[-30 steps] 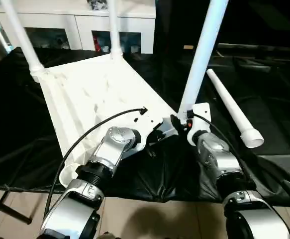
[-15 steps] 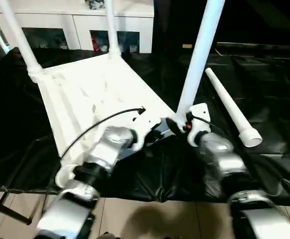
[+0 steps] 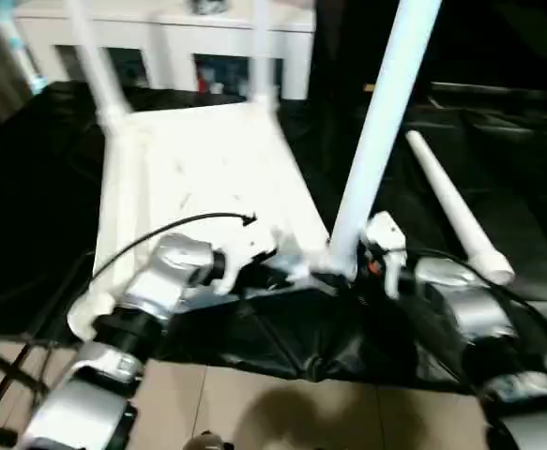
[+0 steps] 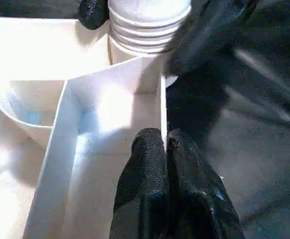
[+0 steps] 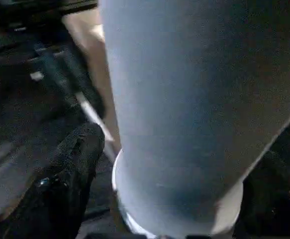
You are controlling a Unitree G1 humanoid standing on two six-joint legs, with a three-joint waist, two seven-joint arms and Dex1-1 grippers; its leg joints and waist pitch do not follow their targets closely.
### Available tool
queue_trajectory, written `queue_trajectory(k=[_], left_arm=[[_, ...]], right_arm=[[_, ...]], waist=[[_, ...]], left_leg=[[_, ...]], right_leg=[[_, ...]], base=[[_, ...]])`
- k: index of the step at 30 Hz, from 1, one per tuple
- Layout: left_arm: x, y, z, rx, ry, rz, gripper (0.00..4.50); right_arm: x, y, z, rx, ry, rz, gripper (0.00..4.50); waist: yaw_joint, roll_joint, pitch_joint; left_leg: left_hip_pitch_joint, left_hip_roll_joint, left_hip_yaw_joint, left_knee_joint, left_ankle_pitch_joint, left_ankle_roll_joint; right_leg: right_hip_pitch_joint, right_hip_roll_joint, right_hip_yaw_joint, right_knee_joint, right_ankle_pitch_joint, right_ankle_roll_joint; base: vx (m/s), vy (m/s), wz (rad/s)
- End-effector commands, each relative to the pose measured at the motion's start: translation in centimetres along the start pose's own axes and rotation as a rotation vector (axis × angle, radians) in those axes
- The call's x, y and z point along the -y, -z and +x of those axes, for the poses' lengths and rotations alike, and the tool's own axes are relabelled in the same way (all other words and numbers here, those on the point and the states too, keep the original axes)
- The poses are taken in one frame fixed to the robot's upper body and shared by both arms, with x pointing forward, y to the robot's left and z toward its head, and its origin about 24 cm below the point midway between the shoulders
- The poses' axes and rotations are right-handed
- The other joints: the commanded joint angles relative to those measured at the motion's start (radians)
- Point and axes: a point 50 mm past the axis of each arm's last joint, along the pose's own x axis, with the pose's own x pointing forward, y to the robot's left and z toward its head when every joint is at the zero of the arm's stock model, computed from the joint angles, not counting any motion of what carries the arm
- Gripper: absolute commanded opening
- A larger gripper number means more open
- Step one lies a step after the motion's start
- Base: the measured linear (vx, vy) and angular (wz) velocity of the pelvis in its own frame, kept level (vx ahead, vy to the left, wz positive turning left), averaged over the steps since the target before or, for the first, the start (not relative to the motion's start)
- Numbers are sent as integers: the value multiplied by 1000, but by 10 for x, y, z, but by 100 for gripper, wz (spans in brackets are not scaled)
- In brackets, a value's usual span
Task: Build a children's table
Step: Rotate leg to tighten
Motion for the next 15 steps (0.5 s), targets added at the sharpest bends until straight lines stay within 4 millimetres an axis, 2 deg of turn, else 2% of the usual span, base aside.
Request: queue_trajectory(k=[1, 3, 7, 8, 9, 15], left_arm=[[5, -20, 7, 35, 91, 96, 0], [4, -18, 4, 23, 100, 100, 0], [3, -15, 0, 9, 127, 104, 0], [3, -15, 0, 9, 129, 104, 0], [4, -14, -2, 3, 144, 105, 0], [3, -11, -5, -7, 143, 106, 0]], right_arm=[[-18, -9, 12, 7, -192, -31, 387], [-20, -8, 9, -4, -226, -23, 387], [-24, -7, 4, -29, -274, -9, 350], [-24, -6, 4, -30, -276, -9, 339], [-26, -6, 3, -41, -291, -5, 339], [-31, -4, 4, -50, -302, 2, 296]], waist=[[-2, -4, -74], [2, -3, -73], [4, -4, -72], [5, -3, -71], [4, -3, -73], [5, -5, -73]], left_leg=[[18, 88, -37, -61, -128, 104], [19, 87, -37, -62, -135, 100], [17, 86, -39, -64, -139, 87], [20, 87, -38, -64, -146, 84], [17, 86, -39, -63, -142, 80], [15, 86, -40, -63, -133, 79]], right_leg=[[56, -119, 76, -69, -264, -134], [55, -120, 76, -73, -280, -128], [57, -120, 75, -76, -309, -117], [54, -121, 76, -78, -320, -113], [57, -122, 75, -77, -320, -112], [56, -122, 75, -76, -313, -107]], base=[[0, 0, 0], [0, 0, 0], [0, 0, 0], [0, 0, 0], [0, 0, 0], [0, 0, 0]])
